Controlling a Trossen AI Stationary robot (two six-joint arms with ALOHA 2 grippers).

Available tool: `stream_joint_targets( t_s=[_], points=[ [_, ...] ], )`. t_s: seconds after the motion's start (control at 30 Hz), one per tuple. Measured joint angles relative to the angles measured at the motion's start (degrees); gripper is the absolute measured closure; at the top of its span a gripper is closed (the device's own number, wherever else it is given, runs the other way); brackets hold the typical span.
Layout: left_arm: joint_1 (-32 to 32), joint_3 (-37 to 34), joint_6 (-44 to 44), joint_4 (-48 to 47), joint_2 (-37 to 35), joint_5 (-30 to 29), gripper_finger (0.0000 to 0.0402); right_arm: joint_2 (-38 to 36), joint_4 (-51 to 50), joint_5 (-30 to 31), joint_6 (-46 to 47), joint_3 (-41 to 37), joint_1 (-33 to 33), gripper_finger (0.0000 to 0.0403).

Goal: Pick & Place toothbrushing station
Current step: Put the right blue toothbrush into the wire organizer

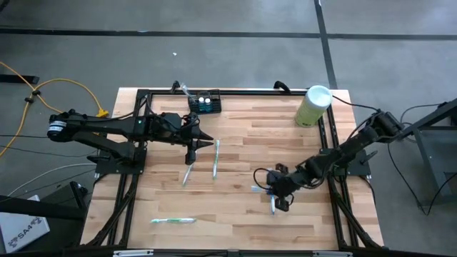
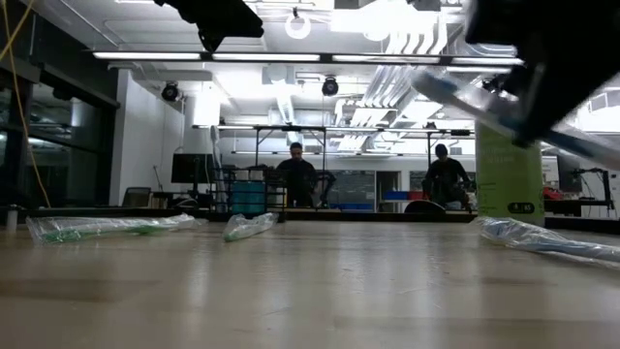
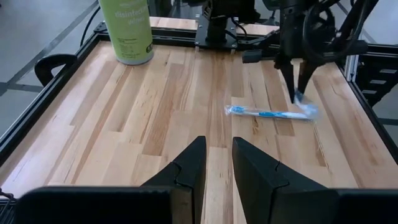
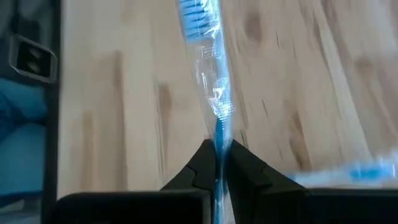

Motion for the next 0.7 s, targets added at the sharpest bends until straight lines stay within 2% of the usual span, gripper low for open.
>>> stream_joint_targets(
  t_s=[0.3, 0.53, 0.6, 0.7],
  points=[
    [0.00, 0.02, -0.02, 0.04, 0.00, 0.00, 0.0327, 0.00, 12.25, -0.70, -7.49, 0.00, -6.88, 0.0390],
    [0.00, 0.02, -2.85, 0.07, 0.00, 0.00, 0.0327, 0.00, 14.04, 3.79, -7.86, 0.00, -12.74, 0.0389],
    [0.01, 0.02, -2.56, 0.07, 0.00, 0.29, 0.0327, 0.00, 15.51, 2.37, -10.03, 0.00, -14.29, 0.0389],
    [0.02, 0.02, -0.35, 0.07, 0.00, 2.06, 0.0327, 0.00, 21.00, -3.17, -12.34, 0.00, -16.50, 0.0389]
  ],
)
